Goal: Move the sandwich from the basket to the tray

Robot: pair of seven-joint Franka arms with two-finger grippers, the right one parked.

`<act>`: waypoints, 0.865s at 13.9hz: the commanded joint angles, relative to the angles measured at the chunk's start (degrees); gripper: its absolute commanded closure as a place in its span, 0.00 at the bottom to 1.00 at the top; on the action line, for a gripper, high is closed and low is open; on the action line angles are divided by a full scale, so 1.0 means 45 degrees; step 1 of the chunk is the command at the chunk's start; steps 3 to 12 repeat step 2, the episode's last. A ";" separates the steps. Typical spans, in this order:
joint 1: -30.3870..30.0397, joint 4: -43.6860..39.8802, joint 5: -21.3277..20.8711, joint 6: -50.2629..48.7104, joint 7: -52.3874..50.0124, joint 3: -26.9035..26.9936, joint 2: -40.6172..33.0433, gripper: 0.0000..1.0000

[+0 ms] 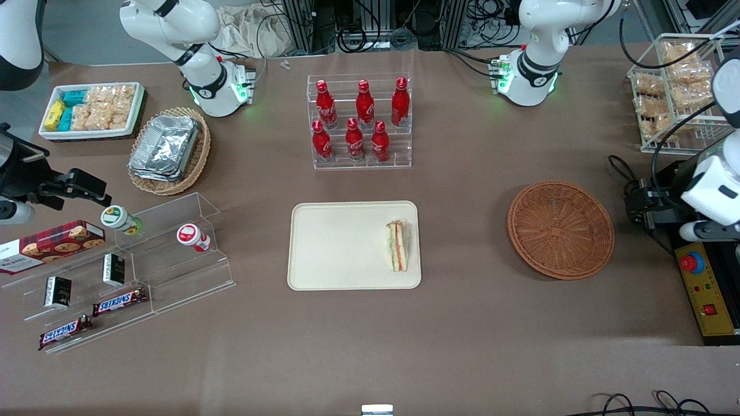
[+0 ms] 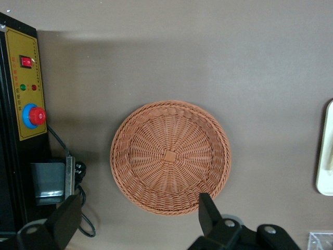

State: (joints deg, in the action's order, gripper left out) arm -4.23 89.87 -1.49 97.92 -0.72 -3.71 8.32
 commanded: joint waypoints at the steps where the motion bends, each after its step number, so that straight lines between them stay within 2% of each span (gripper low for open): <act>1: 0.0999 -0.0303 0.0430 -0.0276 0.0063 0.1021 0.0064 0.00; 12: 0.0979 -0.0304 0.0449 -0.0257 0.0063 0.1021 0.0045 0.00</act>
